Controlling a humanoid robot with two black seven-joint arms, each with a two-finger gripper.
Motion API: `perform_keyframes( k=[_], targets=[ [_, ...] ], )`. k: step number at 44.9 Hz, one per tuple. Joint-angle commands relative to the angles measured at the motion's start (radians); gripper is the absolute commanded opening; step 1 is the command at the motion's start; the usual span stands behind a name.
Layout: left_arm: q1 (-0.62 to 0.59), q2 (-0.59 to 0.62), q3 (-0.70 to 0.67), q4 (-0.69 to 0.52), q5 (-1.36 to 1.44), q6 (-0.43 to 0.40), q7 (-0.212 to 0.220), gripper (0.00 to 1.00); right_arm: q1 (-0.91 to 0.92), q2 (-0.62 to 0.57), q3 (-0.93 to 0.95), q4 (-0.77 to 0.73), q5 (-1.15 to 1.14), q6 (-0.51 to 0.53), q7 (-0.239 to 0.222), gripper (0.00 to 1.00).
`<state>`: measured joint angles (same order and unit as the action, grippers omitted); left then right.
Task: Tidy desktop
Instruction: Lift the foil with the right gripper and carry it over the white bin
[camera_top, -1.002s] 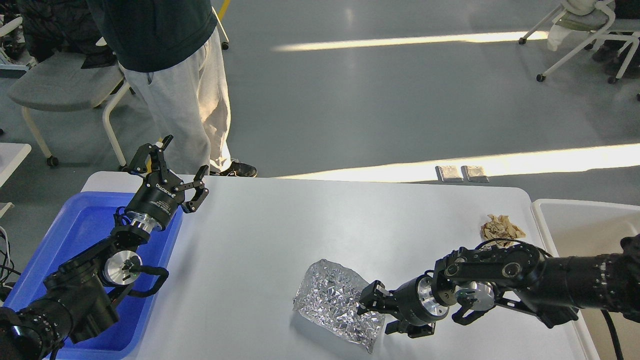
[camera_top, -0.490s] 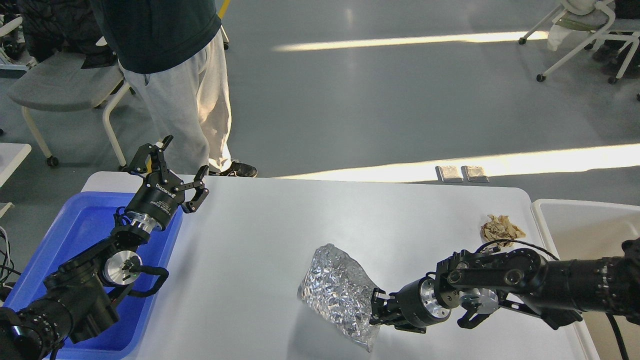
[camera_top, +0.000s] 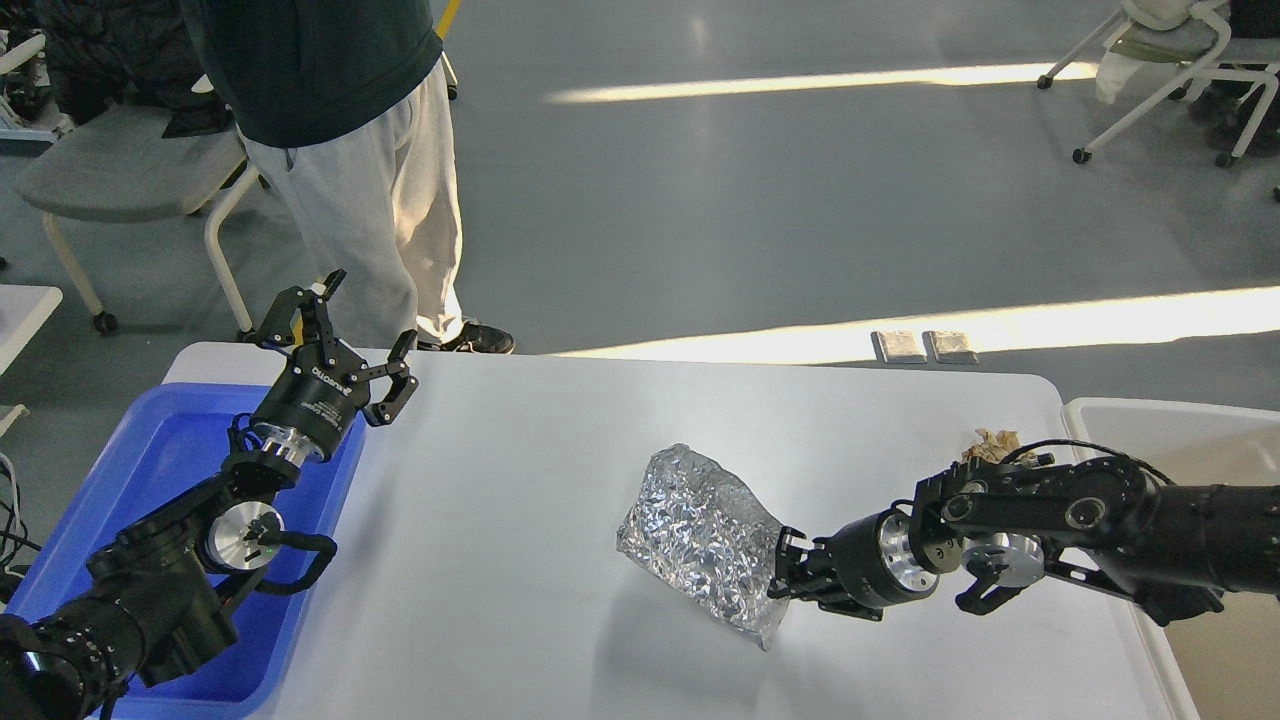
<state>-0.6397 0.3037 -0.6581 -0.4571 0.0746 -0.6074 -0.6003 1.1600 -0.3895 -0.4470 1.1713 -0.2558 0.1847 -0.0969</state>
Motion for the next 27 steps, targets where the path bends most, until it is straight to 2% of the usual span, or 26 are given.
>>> perform_keyframes(
  k=[1, 19, 27],
  targets=[
    [0.0, 0.0, 0.0, 0.0, -0.001, 0.0, 0.001, 1.0, 0.138, -0.144, -0.004, 0.123, 0.044, 0.005, -0.001, 0.0],
    [0.0, 0.0, 0.0, 0.0, 0.001, 0.0, 0.001, 1.0, 0.489, -0.416, -0.128, 0.271, 0.11, 0.116, -0.012, 0.0],
    [0.0, 0.0, 0.0, 0.0, 0.001, 0.0, -0.001, 1.0, 0.627, -0.502, -0.22, 0.281, 0.11, 0.162, -0.02, 0.0]
  ],
)
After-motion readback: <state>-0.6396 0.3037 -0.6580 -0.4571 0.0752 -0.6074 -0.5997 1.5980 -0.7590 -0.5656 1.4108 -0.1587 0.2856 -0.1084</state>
